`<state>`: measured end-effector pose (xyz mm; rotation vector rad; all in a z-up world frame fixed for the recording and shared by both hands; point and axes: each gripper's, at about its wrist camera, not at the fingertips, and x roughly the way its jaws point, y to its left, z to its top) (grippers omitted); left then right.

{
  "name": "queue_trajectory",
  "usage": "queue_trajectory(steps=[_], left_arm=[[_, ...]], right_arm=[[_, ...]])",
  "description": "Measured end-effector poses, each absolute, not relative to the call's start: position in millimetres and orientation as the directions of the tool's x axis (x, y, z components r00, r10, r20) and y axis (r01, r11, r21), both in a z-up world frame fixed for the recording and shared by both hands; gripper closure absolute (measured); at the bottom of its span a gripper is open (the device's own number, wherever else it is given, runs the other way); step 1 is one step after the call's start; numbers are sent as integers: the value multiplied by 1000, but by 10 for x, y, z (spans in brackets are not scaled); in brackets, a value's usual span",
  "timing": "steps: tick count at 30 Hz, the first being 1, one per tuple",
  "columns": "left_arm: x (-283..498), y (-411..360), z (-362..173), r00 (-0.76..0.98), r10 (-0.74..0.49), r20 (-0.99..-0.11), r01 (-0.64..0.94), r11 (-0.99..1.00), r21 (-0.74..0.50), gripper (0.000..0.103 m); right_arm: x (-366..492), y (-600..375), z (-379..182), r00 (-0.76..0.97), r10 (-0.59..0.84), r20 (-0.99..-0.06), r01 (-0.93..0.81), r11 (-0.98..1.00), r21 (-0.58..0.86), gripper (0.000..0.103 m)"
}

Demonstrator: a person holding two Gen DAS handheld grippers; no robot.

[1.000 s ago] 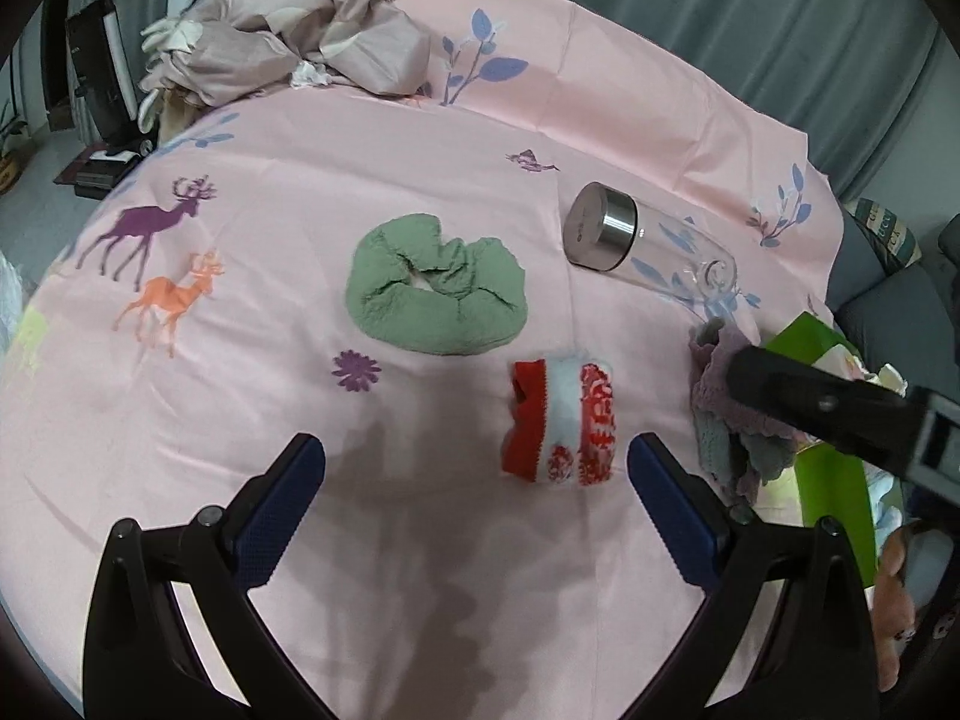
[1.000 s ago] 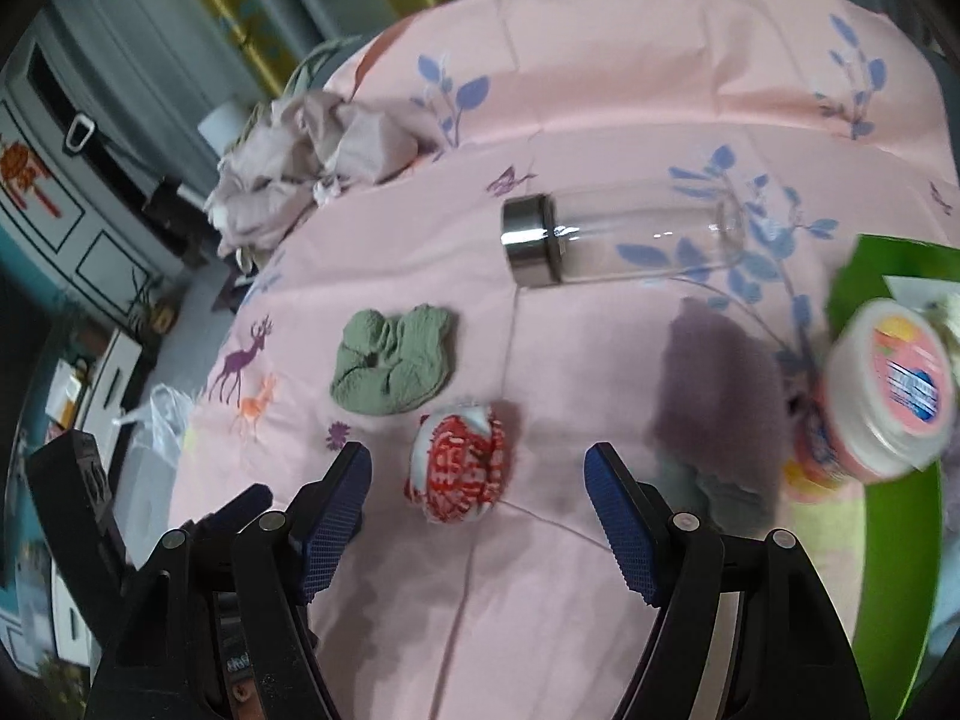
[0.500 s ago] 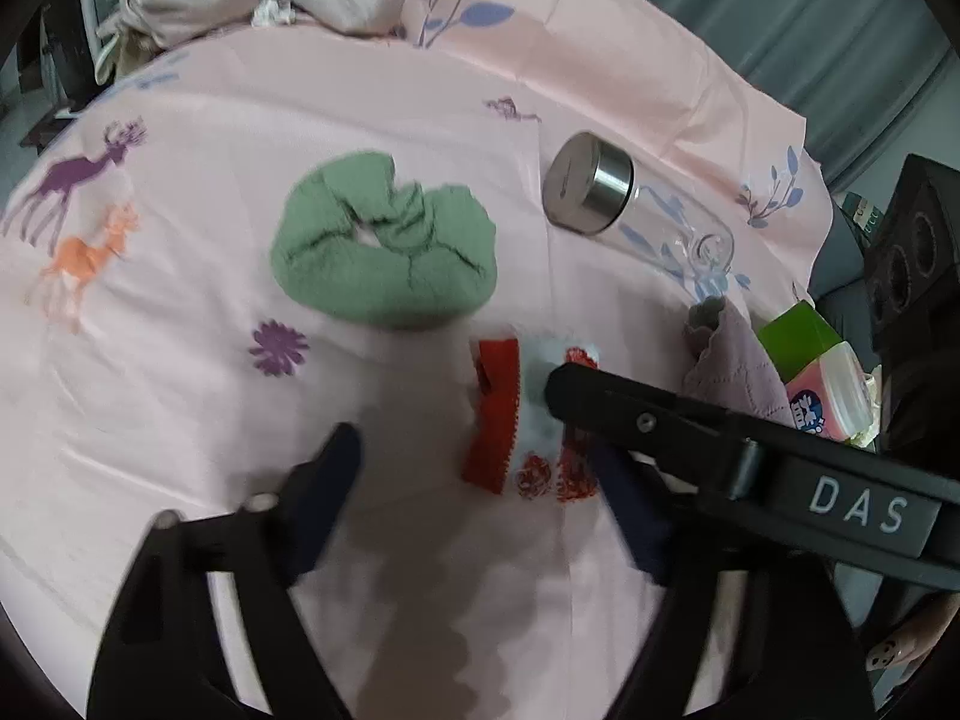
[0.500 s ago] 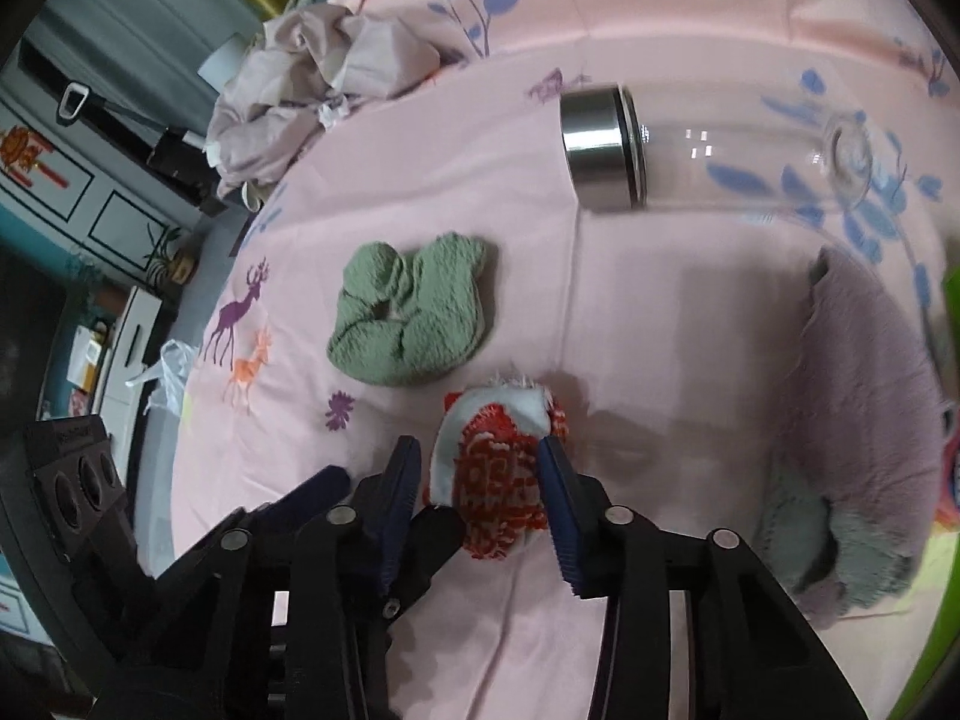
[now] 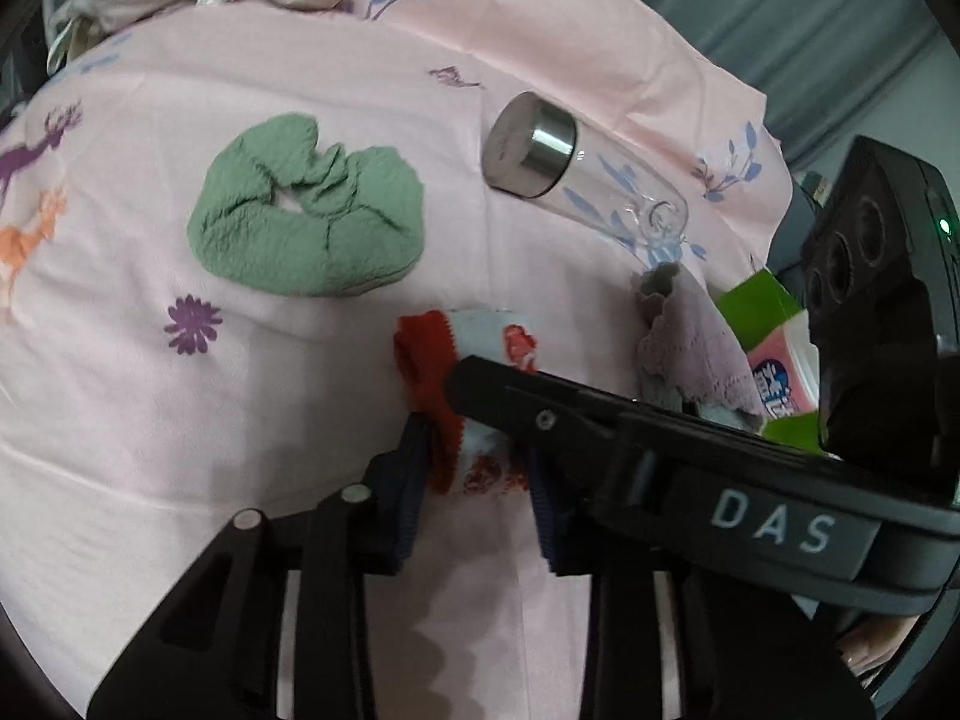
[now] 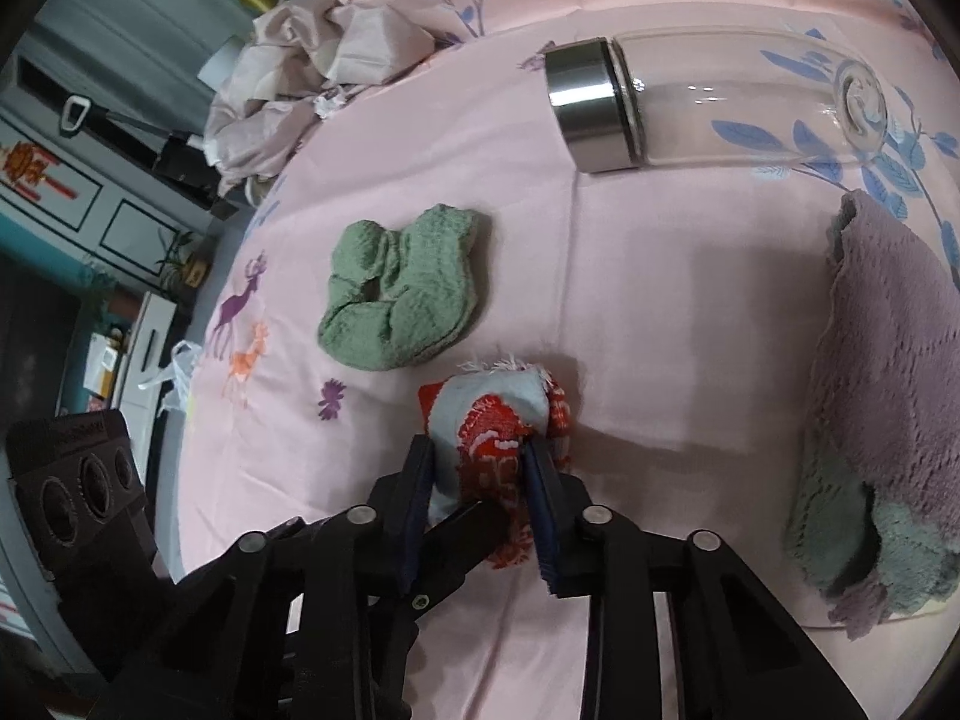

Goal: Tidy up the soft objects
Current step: 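Reach the right gripper to the red-white sock and close on it, then lift the sock off the sheet with the right gripper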

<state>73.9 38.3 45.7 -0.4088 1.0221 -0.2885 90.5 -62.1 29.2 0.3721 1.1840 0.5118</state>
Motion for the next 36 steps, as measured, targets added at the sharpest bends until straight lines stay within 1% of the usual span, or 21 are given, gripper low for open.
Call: queue_trajectory(steps=[5, 10, 16, 19, 23, 26, 30, 36], left_arm=[[660, 363, 574, 525, -402, -750, 62, 897, -437, 76], [504, 338, 749, 573, -389, -721, 95, 905, -414, 77], [285, 336, 1015, 649, -417, -637, 162, 893, -419, 77], [163, 269, 1164, 689, -421, -590, 219, 897, -384, 78], [56, 250, 1290, 714, -462, -527, 277, 877, -393, 78], [-15, 225, 1378, 736, -465, -493, 300, 876, -379, 78], [-11, 169, 1395, 726, -481, -492, 322, 869, -375, 78], [-45, 3, 1387, 730, -469, -497, 321, 878, -356, 78]], right_arm=[[824, -646, 384, 313, 587, -747, -198, 809, 553, 72], [671, -683, 595, 364, 598, -714, -237, 801, 550, 72], [406, -704, 980, 461, 566, -683, -302, 824, 479, 72], [233, -767, 1129, 528, 561, -637, -321, 827, 462, 72], [70, -751, 1359, 585, 509, -632, -351, 861, 369, 72], [-6, -794, 1449, 614, 510, -603, -363, 860, 357, 72], [-31, -868, 1449, 627, 497, -600, -350, 868, 353, 72], [-77, -1050, 1410, 630, 510, -586, -340, 859, 381, 72]])
